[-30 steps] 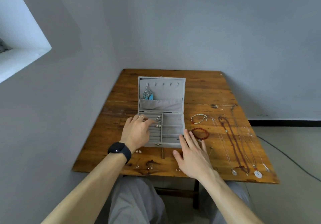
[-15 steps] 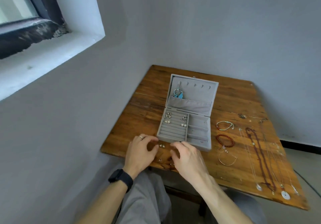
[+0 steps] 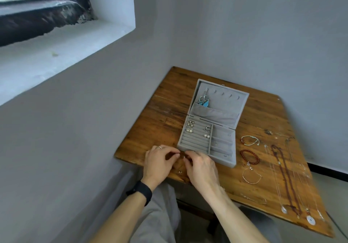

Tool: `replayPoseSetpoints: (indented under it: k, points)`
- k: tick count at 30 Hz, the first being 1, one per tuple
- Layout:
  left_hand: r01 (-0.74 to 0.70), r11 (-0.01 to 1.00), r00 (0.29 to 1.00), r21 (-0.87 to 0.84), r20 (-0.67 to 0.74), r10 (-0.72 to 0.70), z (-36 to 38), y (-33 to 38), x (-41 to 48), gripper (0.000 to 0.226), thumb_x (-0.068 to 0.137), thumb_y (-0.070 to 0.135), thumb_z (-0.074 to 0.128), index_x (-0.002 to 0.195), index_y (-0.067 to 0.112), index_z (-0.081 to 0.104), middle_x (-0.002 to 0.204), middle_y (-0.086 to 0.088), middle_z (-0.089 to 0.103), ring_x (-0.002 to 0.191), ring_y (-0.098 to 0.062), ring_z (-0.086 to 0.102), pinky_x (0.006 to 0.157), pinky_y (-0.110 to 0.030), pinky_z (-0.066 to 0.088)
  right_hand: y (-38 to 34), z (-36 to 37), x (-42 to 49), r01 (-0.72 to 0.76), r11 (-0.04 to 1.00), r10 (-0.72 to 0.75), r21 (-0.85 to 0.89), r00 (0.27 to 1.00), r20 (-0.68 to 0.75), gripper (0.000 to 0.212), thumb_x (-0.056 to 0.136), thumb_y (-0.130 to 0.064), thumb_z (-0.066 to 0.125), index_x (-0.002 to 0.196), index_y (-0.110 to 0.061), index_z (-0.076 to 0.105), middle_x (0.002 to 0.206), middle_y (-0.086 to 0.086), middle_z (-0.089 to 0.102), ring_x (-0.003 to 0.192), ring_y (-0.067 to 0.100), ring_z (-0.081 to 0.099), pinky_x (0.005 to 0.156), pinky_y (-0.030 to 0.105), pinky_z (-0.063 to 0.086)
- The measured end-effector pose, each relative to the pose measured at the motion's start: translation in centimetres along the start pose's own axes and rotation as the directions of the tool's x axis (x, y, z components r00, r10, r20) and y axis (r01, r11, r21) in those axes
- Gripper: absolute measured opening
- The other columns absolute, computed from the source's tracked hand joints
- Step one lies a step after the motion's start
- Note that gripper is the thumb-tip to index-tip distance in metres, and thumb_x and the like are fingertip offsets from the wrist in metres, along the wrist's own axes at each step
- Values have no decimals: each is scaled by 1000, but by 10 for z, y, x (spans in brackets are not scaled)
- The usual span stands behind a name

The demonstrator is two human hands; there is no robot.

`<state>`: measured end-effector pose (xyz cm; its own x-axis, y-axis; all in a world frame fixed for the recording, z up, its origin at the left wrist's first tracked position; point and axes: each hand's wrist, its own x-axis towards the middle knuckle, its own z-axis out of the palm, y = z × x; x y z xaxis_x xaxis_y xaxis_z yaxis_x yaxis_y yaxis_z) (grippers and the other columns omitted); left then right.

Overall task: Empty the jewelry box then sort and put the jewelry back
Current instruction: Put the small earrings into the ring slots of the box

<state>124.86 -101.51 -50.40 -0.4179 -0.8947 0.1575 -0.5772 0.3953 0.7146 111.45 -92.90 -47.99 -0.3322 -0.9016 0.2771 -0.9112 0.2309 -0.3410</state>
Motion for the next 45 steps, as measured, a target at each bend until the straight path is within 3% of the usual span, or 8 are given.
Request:
replayPoseSetpoints:
  k: [4,10,14,20,24,29,32,45]
  points:
    - [55,982,998,-182,34,-50,-8,-6,1,11,92,37,68,103,38,73,96,23,68,97,2,59,90,-29,51,-3,4,1,-6,1000,6,11,1000,-4,19,93,-23,68,111,-19,74,102,1,72,94,20,69,78,33,57]
    - [130,944,991,-303,60,-118,-13,-4,3,9,91,33,71,100,34,74,95,21,71,94,10,62,83,-14,47,3,-5,4,24,990,-25,139,1000,5,15,95,-21,65,107,-20,74,101,-3,74,93,14,69,81,25,53]
    - [136,945,990,-296,70,-120,-13,-5,4,9,89,34,73,98,36,76,94,22,72,93,9,63,81,-11,45,16,-30,19,-7,973,17,232,999,-41,17,96,-20,66,110,-19,75,107,-5,74,98,8,66,87,17,45]
    - [134,961,991,-243,62,-123,-8,-8,4,13,91,37,71,103,41,76,99,19,70,94,9,59,76,0,37,53,-50,68,-83,987,76,140,996,56,20,97,-23,63,113,-20,74,110,0,73,104,20,65,91,30,51]
    - [129,965,991,-229,68,-116,-8,-9,4,14,92,37,70,104,41,75,99,19,68,95,7,59,78,-4,39,61,-45,94,-53,998,55,-20,983,175,18,97,-29,63,110,-27,75,115,1,66,109,24,49,84,30,37]
    - [118,969,993,-215,45,-111,-7,-8,4,14,92,37,70,105,38,76,94,24,65,93,9,58,78,-4,39,56,-39,108,-30,989,64,-142,968,243,19,96,-35,63,109,-33,76,120,0,64,113,26,45,86,33,40]
    - [106,974,994,-198,36,-100,-7,-8,4,14,92,38,70,105,38,76,91,27,64,92,14,57,76,-1,38,55,-35,110,-36,986,78,-163,963,259,16,95,-37,64,105,-35,76,118,-1,65,114,26,46,90,37,44]
    - [101,980,995,-170,23,-98,-5,-8,2,12,90,40,71,102,43,74,95,19,67,92,7,59,78,-8,42,57,-32,118,-105,988,128,-114,966,226,15,87,-43,73,101,-39,77,117,-1,67,113,28,48,93,42,47]
